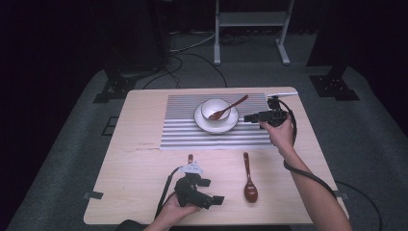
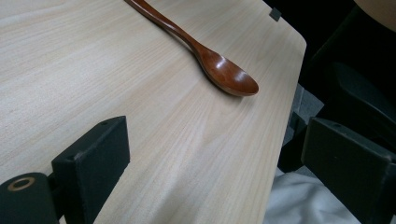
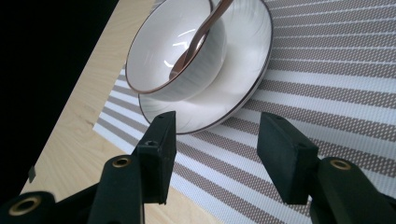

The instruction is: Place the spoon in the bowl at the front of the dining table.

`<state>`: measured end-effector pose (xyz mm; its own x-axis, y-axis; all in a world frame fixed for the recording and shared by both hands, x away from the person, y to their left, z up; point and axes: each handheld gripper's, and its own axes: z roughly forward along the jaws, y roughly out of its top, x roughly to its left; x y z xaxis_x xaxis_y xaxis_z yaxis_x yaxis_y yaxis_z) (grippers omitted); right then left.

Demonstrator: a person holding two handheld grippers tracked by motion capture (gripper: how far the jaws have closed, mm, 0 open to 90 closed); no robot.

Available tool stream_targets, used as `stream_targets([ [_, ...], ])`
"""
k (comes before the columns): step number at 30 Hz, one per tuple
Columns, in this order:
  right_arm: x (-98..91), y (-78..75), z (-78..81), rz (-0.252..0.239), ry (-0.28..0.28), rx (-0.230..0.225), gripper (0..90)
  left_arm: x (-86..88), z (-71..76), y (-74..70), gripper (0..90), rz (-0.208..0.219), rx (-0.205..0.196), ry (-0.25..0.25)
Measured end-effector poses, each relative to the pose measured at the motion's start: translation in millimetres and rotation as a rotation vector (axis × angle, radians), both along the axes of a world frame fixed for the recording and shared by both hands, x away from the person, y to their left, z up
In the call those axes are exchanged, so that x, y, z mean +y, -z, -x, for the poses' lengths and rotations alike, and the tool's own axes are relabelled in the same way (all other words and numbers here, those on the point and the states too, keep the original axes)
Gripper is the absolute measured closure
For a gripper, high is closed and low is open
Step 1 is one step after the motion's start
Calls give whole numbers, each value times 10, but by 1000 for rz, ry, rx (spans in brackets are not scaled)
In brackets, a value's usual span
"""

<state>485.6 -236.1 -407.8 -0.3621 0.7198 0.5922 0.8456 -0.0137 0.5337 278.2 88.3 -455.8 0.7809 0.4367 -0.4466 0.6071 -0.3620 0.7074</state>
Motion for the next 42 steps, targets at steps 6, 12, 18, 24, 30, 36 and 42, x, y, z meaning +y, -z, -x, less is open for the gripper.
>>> stream_targets([
  [6,26,41,93,4,-33,7,445,8,1,-2,67,-2,-3,0],
  [12,34,74,178,10,-58,7,435,11,-2,-3,67,-3,-2,-1],
  [18,35,96,245,10,-75,11,429,14,-4,-5,67,-5,-5,-1],
  [24,46,152,329,2,-90,17,424,15,-2,-6,67,-7,-7,0],
  [30,41,208,380,-4,-99,25,421,15,-5,-5,67,-6,-7,-2],
  [36,36,252,423,-8,-105,28,416,16,-3,-7,67,-8,-9,-1],
  [42,17,280,474,-17,-108,30,416,18,-3,-8,67,-8,-8,-3],
])
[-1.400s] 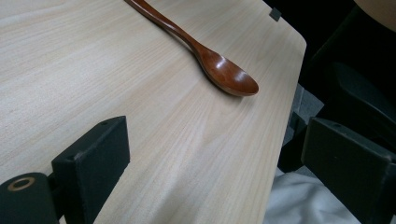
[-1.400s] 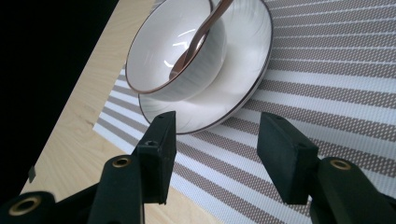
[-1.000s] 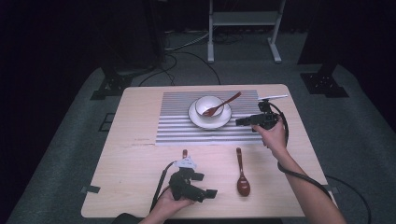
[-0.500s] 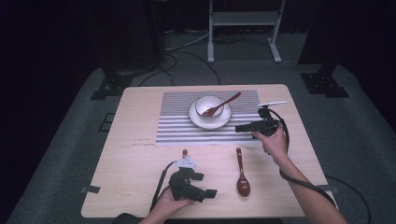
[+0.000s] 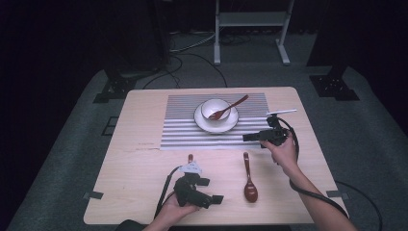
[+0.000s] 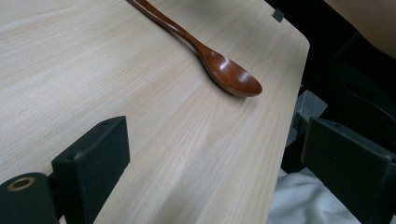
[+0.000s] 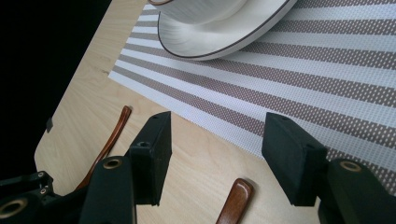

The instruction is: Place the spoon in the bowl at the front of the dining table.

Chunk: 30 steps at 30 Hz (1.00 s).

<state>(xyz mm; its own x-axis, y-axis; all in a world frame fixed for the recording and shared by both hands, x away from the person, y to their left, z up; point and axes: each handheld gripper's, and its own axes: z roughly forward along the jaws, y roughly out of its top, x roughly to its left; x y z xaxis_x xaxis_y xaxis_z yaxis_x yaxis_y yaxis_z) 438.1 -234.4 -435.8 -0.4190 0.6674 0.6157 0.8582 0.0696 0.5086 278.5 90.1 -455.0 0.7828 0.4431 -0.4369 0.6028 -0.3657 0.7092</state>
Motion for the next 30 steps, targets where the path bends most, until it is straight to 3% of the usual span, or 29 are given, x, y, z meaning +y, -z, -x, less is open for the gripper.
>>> stream_targets([
  [30,-183,197,387,-52,-4,2,404,-1,-5,5,67,-1,-1,-2],
])
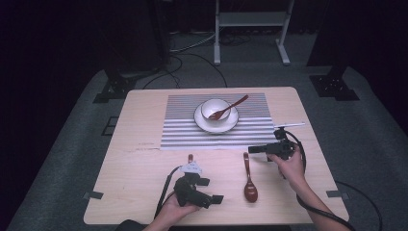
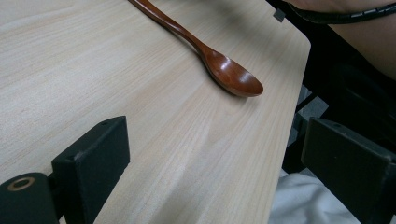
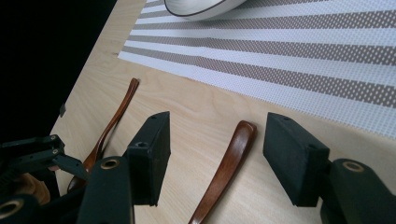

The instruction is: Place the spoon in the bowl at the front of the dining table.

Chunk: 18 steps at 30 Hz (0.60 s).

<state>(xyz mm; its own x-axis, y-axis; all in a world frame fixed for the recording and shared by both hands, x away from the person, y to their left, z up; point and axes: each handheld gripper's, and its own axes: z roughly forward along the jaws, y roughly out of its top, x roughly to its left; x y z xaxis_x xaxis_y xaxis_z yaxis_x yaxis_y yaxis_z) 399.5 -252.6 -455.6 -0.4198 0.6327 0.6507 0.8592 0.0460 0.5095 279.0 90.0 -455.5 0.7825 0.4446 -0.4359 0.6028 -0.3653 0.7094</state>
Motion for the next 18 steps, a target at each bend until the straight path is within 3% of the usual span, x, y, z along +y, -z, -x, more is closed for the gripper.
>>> stream_targets([
  [18,-144,39,293,-30,20,-25,391,-5,-4,8,67,-1,1,-3],
])
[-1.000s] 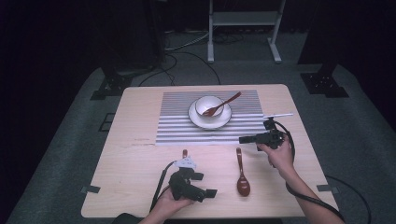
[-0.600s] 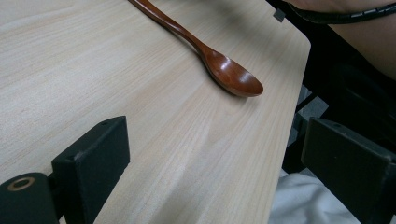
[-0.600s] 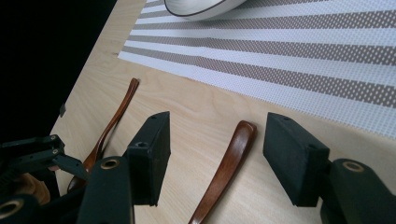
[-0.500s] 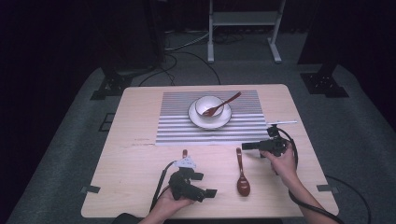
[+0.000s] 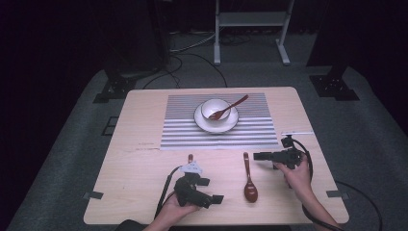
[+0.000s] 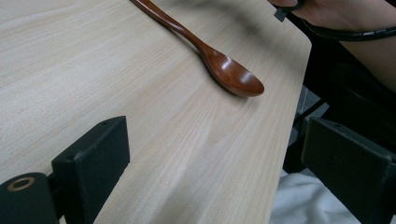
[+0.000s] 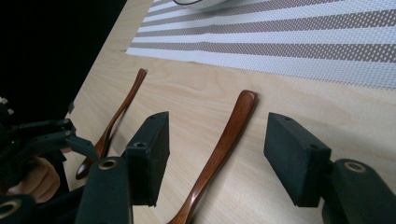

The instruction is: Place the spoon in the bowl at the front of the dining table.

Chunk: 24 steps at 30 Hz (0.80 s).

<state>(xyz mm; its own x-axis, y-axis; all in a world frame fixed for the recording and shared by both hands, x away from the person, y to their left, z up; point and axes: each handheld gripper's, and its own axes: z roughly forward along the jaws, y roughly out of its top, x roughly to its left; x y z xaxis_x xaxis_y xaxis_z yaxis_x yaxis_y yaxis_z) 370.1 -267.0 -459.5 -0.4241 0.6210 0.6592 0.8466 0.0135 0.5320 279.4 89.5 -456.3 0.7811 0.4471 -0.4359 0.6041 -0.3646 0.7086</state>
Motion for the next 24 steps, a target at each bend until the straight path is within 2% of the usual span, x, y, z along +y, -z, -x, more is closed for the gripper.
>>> stream_targets([
  [8,-21,13,138,17,-8,-22,382,-7,1,3,67,2,3,-1],
  [11,-27,25,169,12,-5,-21,382,-8,0,4,67,2,2,0],
  [12,-37,42,199,-6,-3,-15,382,-7,-1,4,67,2,4,0],
  [16,-47,58,251,-25,-2,-14,382,-7,0,3,67,4,2,-1],
  [24,-47,79,370,-39,-7,-14,382,-4,0,0,67,6,1,-2],
])
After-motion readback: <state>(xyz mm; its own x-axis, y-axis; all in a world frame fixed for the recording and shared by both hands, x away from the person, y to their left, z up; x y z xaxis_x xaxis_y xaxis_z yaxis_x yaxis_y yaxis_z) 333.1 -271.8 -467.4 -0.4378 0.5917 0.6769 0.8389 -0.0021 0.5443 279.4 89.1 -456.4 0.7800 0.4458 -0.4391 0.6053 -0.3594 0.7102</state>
